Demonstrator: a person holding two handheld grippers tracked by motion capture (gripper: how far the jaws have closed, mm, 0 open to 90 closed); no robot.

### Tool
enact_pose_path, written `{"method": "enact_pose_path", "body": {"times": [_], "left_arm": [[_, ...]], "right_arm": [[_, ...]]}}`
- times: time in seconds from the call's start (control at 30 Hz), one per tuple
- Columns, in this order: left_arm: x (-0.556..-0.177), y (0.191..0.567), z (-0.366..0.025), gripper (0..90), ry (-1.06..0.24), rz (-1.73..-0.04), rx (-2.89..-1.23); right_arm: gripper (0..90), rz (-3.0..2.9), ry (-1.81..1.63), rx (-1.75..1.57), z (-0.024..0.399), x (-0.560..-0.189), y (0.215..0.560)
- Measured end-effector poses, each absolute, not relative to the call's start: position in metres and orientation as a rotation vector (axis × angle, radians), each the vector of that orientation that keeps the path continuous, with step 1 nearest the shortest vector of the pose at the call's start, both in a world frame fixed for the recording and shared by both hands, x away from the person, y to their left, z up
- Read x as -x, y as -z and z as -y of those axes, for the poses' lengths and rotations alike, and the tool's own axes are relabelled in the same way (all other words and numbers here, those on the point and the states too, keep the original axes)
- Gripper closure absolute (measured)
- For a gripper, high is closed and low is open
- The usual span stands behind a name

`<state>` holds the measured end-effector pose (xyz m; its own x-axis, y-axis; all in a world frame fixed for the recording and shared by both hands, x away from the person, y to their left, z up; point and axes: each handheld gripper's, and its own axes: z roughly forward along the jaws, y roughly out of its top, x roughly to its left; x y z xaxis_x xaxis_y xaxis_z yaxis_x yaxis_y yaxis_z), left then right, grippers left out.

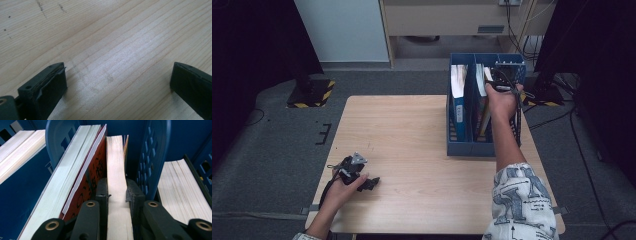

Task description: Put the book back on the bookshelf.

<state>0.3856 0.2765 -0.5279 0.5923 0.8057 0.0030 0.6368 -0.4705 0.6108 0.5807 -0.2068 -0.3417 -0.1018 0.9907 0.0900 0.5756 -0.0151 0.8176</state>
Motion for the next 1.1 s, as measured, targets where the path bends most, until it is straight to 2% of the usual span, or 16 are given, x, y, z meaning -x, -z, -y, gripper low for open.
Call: {"method": "enact_pose_path", "body": {"times": [1.1], "left_arm": [[-0.3859,0.5280,-0.2763,0.1,-0.392,-1.137,-2.258]], "right_arm": [[75.3,-1.723,-0.973,-1.616,0.2086,-0.5861,0.3504]]}}
